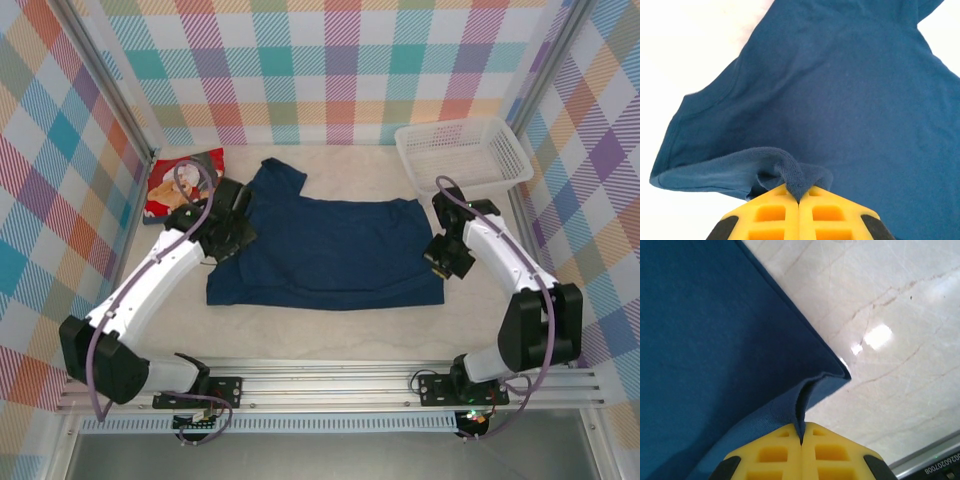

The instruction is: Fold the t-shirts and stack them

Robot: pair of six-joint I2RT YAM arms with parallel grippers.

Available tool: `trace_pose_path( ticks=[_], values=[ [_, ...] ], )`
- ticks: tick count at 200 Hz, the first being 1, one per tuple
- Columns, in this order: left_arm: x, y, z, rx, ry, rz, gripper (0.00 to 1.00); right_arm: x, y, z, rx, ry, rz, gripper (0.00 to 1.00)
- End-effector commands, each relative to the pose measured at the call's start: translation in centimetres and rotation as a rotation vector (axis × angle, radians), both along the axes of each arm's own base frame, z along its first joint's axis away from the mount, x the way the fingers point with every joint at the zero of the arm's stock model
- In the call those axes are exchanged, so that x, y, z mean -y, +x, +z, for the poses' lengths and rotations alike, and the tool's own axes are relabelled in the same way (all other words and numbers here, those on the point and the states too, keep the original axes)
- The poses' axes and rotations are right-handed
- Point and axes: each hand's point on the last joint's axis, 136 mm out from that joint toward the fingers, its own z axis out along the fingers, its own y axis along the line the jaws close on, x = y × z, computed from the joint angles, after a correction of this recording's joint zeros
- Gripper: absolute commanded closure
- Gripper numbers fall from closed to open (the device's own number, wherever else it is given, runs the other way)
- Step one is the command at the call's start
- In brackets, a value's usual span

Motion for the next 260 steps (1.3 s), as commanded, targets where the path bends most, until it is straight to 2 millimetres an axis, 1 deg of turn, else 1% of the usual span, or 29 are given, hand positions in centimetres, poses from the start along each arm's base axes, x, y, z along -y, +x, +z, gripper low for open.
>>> trace_pose_path(
  ticks=[1,23,44,69,96,134,168,224,249,258,260],
  values=[
    [-0.4,2.7,1.2,0.058,0.005,-0.018,1.0,0.4,1.8,0.0,0.013,-0.002,0.0,1.0],
    [-0.5,4.5,1.3,0.07,0.013,-0.021,1.0,0.4,2.9,-0.8,0.008,0.009,-0.018,1.0],
    [-0.7,5.7,1.0,0.069,0.028,-0.019,1.0,0.2,3.9,-1.3,-0.001,0.015,-0.026,1.0],
    [-0.9,6.6,0.5,0.07,0.035,-0.011,1.0,0.3,4.7,-1.7,-0.004,0.02,-0.045,1.0],
    [-1.3,7.5,0.7,0.085,0.042,0.004,1.0,0.2,5.8,-1.7,0.009,0.023,-0.049,1.0],
    [-1.5,8.9,0.7,0.093,0.06,0.007,1.0,0.6,6.6,-1.9,-0.004,0.0,-0.057,1.0],
    [-1.8,9.6,0.1,0.076,0.089,0.012,1.0,0.7,7.2,-2.6,-0.014,0.007,-0.065,1.0],
    [-2.1,10.3,-1.0,0.059,0.102,0.019,1.0,0.6,8.4,-3.4,-0.016,0.019,-0.079,1.0],
    [-2.1,10.5,-1.6,0.048,0.109,0.016,1.0,0.4,8.5,-3.9,-0.029,0.027,-0.084,1.0],
    [-2.1,10.7,-1.9,0.044,0.103,0.018,1.0,0.3,8.6,-4.0,-0.025,0.033,-0.084,0.88],
    [-2.1,10.7,-2.0,0.042,0.1,0.018,0.99,0.3,8.7,-4.0,-0.025,0.033,-0.084,0.85]
  ],
)
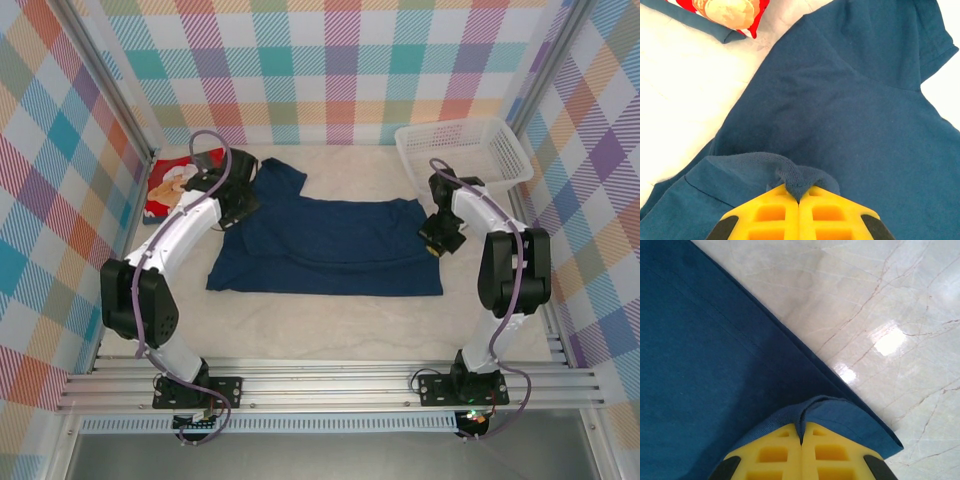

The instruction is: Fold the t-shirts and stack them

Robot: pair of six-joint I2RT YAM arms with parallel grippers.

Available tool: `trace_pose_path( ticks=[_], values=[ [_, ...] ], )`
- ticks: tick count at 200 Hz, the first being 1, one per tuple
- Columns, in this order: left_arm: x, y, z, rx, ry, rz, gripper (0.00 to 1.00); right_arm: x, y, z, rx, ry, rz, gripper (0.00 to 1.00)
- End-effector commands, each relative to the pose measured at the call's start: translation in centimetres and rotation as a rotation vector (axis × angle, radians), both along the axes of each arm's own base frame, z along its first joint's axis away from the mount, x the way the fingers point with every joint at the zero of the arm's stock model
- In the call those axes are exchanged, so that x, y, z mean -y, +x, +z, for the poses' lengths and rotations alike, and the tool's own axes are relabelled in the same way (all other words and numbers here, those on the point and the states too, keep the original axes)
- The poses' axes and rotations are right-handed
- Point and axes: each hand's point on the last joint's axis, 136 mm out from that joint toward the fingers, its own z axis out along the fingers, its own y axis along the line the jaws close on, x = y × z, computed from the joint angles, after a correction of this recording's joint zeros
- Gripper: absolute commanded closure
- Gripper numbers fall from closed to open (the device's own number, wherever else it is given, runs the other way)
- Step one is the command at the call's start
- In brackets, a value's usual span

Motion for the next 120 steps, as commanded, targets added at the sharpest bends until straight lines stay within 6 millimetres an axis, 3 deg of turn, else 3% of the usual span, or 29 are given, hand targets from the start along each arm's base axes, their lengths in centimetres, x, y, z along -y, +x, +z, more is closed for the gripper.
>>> trace_pose_path(
  ticks=[1,6,17,32,52,69,93,120],
  values=[
    [-0.6,1.3,0.4,0.031,0.008,0.005,0.98,-0.2,0.7,0.1,0.008,0.021,-0.014,0.83],
    [-0.6,1.5,0.3,0.029,-0.003,0.01,0.9,-0.2,0.9,0.2,0.018,0.022,-0.01,0.76],
    [-0.7,1.8,0.5,0.028,-0.017,0.019,0.54,-0.2,1.1,0.7,0.037,0.021,-0.004,0.61],
    [-0.4,2.2,1.5,0.042,-0.03,0.006,0.44,-0.2,1.2,1.9,0.08,0.022,0.005,0.52],
    [-0.1,1.7,3.1,0.068,-0.061,0.007,0.45,-0.2,0.5,3.6,0.132,0.029,0.007,0.51],
    [-0.3,0.3,3.1,0.052,-0.08,0.022,0.49,-0.2,-1.0,3.8,0.143,0.036,0.009,0.55],
    [0.2,-2.7,0.7,-0.041,-0.146,0.026,0.67,-1.4,-3.6,2.2,0.112,0.09,0.028,0.66],
    [0.3,-6.0,-2.7,-0.189,-0.173,0.076,0.74,-3.7,-4.7,0.4,0.138,0.195,0.067,0.82]
  ],
)
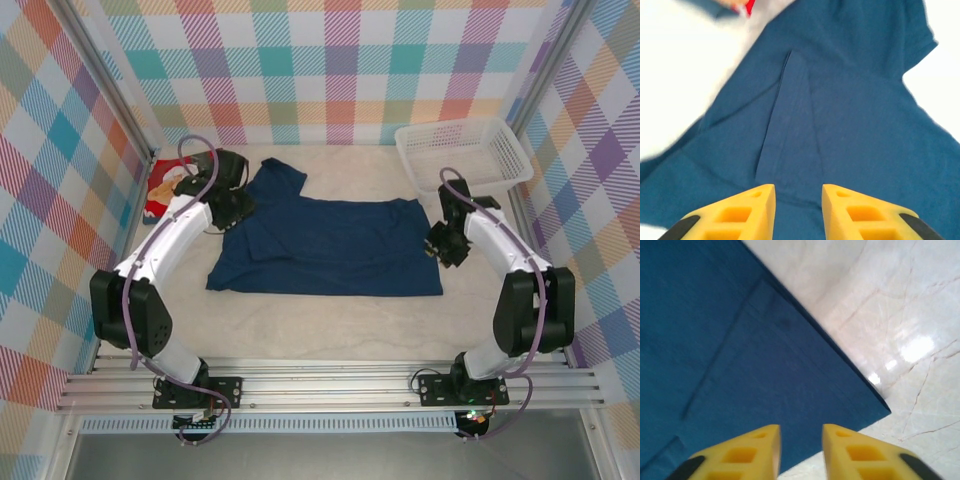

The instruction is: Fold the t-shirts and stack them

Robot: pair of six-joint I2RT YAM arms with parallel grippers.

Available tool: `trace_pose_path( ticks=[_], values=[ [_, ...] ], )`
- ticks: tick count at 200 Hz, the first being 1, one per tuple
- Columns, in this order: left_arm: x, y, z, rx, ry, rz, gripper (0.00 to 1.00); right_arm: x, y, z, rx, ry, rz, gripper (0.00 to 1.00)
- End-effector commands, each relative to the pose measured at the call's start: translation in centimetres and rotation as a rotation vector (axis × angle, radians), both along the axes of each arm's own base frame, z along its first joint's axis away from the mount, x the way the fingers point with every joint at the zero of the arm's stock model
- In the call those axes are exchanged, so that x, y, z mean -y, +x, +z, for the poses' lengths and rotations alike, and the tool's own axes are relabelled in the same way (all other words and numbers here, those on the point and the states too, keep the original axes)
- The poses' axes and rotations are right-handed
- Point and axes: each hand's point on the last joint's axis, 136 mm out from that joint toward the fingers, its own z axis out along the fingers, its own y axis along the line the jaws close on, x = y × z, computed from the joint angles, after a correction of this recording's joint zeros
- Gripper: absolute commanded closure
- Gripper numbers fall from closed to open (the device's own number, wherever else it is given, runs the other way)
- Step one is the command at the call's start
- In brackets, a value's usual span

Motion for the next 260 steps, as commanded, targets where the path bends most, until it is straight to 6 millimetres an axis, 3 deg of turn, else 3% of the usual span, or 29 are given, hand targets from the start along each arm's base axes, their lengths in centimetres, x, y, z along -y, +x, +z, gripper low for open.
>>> trace_pose_path(
  ticks=[1,23,47,67,92,140,166,202,260],
  values=[
    [-0.1,-3.8,-3.1,-0.164,-0.039,0.042,0.74,-2.6,-0.7,-1.7,0.008,0.112,0.045,0.82],
    [-0.2,-4.4,-6.1,-0.223,-0.101,0.069,0.77,-3.9,-1.2,-3.2,-0.014,0.151,0.074,0.89],
    [2.3,-2.3,-8.7,-0.214,-0.237,0.025,0.55,-4.3,-1.6,-4.8,-0.051,0.166,0.088,0.86],
    [2.9,-1.6,-10.8,-0.229,-0.27,0.048,0.57,-4.4,-1.7,-5.3,-0.054,0.172,0.09,0.87],
    [2.2,-1.3,-13.1,-0.27,-0.228,0.071,0.63,-4.6,-1.7,-5.7,-0.071,0.183,0.091,0.87],
    [0.5,-2.4,-12.7,-0.321,-0.107,0.082,0.7,-4.3,-1.9,-5.1,-0.065,0.167,0.088,0.86],
    [0.6,-3.5,-14.1,-0.351,-0.113,0.083,0.69,-4.3,-1.7,-5.0,-0.064,0.167,0.081,0.86],
    [1.3,-2.0,-15.2,-0.325,-0.139,0.077,0.67,-4.2,-1.5,-4.9,-0.062,0.163,0.086,0.87],
    [1.6,-0.6,-13.1,-0.251,-0.107,0.069,0.96,-4.0,-2.1,-4.8,-0.065,0.153,0.086,0.87]
  ],
)
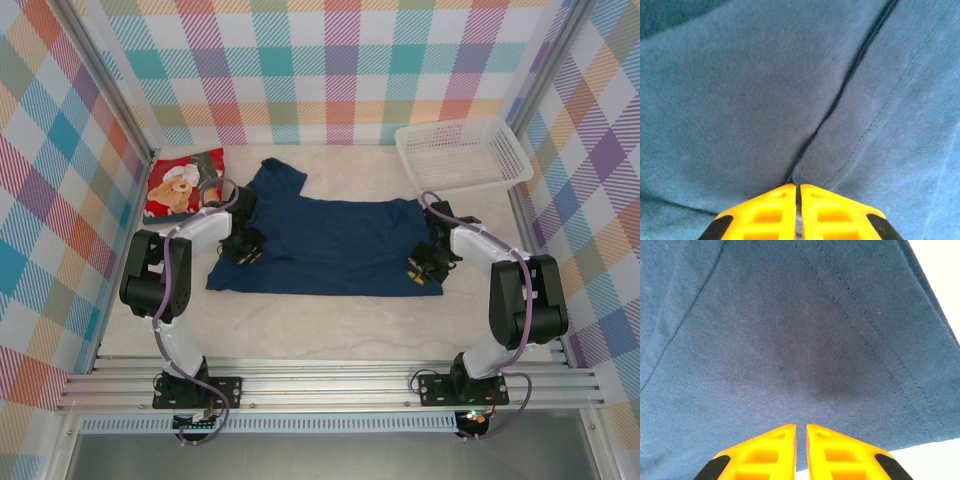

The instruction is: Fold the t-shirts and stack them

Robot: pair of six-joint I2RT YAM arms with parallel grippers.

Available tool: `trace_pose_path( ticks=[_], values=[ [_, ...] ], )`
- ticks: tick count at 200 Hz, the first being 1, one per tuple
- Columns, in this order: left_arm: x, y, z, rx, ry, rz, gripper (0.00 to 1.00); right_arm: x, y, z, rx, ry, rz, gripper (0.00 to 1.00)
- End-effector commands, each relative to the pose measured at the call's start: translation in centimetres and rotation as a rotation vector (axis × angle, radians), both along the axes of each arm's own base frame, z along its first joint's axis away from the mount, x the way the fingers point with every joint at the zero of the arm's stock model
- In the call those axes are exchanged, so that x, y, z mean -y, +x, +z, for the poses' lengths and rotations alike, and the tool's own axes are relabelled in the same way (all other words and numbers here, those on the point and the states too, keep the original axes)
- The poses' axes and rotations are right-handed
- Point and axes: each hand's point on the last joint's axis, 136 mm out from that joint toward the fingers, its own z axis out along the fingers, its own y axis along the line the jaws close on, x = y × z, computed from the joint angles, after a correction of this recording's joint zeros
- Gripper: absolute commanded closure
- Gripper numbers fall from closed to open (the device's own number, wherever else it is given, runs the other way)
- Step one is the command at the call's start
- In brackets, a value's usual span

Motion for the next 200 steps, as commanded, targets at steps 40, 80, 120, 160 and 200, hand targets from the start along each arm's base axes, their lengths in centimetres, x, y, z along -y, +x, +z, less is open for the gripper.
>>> trace_pose_path(
  ticks=[40,80,120,160,200],
  values=[
    [0.4,1.8,3.2,0.1,0.021,-0.007,1.0,0.2,-0.2,0.7,0.01,-0.01,0.014,0.87],
    [3.2,3.8,6.0,0.162,-0.042,-0.051,1.0,0.3,-0.2,0.7,0.006,-0.015,0.016,0.88],
    [5.6,7.2,7.3,0.195,-0.072,-0.078,1.0,0.3,-0.1,0.8,0.005,-0.018,0.021,0.88],
    [10.1,10.5,5.5,0.173,-0.17,-0.176,1.0,0.3,-0.4,0.9,-0.002,-0.018,0.033,0.88],
    [8.7,10.7,7.2,0.152,-0.044,-0.164,0.35,0.3,-0.6,0.7,-0.014,-0.019,0.032,0.82]
  ],
)
